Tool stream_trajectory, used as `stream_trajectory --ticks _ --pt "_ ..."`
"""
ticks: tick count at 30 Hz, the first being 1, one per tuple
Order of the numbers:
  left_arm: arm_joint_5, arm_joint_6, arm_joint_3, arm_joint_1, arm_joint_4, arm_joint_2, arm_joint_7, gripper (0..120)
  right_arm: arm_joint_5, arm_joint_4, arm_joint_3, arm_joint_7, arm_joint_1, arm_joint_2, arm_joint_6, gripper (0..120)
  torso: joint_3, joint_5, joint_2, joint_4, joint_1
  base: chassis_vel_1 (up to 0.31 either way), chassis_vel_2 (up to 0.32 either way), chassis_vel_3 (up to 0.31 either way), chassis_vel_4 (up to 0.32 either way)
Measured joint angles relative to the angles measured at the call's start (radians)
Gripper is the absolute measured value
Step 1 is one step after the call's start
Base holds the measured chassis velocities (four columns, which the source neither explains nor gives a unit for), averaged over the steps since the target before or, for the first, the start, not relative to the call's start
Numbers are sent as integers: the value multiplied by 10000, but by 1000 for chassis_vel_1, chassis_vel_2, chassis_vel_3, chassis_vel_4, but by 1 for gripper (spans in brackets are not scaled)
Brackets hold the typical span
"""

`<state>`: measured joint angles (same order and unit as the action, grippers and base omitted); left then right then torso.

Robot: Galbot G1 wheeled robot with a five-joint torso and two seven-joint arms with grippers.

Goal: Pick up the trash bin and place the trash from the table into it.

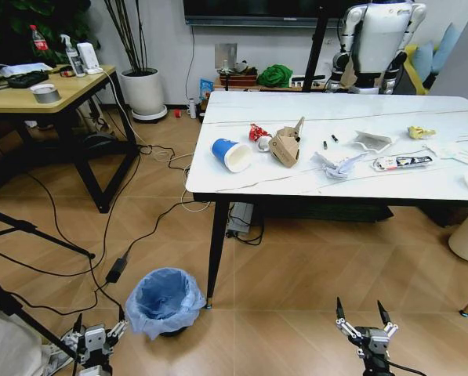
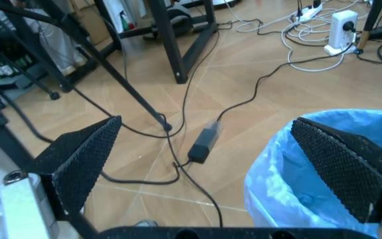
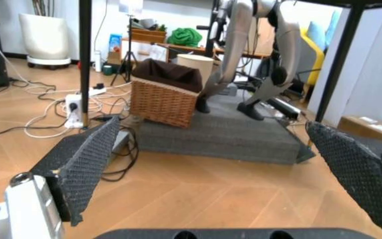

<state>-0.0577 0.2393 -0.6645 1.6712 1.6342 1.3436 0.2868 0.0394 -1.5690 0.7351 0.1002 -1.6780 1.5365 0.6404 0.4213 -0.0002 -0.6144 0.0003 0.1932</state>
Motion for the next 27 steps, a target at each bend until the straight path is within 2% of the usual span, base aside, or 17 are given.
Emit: stream_trajectory --ticks 4,5,7,11,12,14,17,18,20,23,27 --pt "-171 113 162 -991 -873 -78 -351 100 -332 485 -107 81 166 538 271 100 13 -1 -22 -3 10 0 0 0 0" --pt "-171 113 162 -991 -873 -78 -351 100 -332 485 -107 81 166 538 271 100 13 -1 -22 -3 10 0 0 0 0" --pt "-213 292 270 -1593 -1487 91 -617 100 -473 704 -136 110 185 696 410 100 20 2 -34 -4 16 0 0 0 0" --pt "-217 401 336 -2285 -2556 372 -884 100 -583 962 -135 132 88 712 614 100 31 0 -53 -5 24 0 0 0 0" --pt "-217 401 336 -2285 -2556 372 -884 100 -583 962 -135 132 88 712 614 100 31 0 -53 -5 24 0 0 0 0" --pt "-192 512 323 -2556 -3268 461 -1026 100 -583 1033 -110 139 44 712 674 100 36 0 -62 -3 27 0 0 0 0" --pt "-191 565 303 -2655 -3512 492 -1082 100 -576 1039 -95 140 30 713 680 100 38 -1 -64 -2 28 0 0 0 0" --pt "-215 661 238 -2905 -4014 564 -1190 100 -531 1039 -50 140 -29 714 691 100 42 1 -72 -2 31 0 0 0 0" --pt "-221 679 226 -2965 -4117 579 -1211 100 -518 1038 -41 141 -46 714 692 100 43 1 -74 -2 32 0 0 0 0" --pt "-287 781 125 -3516 -4904 700 -1325 100 -439 1033 50 141 -165 744 737 100 49 0 -85 -3 37 0 0 0 0" --pt "-402 687 68 -3856 -5256 702 -1334 100 -424 1077 68 141 -250 740 806 100 53 0 -92 -4 39 0 0 0 0"
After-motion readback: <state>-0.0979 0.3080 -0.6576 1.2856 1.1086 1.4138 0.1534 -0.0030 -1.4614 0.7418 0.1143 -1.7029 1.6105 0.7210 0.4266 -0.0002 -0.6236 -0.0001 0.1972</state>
